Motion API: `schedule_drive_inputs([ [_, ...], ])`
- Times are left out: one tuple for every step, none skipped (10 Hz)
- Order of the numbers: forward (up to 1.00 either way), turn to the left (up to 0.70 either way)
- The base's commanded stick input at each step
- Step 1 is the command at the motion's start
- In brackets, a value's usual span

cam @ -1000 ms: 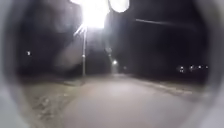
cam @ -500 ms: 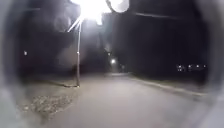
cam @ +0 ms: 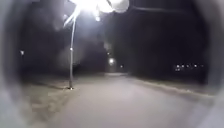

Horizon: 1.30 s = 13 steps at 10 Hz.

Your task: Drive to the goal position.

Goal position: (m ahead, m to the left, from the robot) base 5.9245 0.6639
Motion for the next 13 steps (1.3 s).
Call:
schedule_drive_inputs([
  [1.00, 0.00],
  [1.00, 0.00],
  [1.00, 0.00],
  [1.00, 0.00],
  [1.00, 0.00],
  [1.00, 0.00],
  [1.00, 0.00],
  [1.00, 0.00],
  [1.00, 0.00],
  [1.00, 0.00],
  [1.00, 0.00],
  [1.00, 0.00],
  [1.00, 0.00],
])
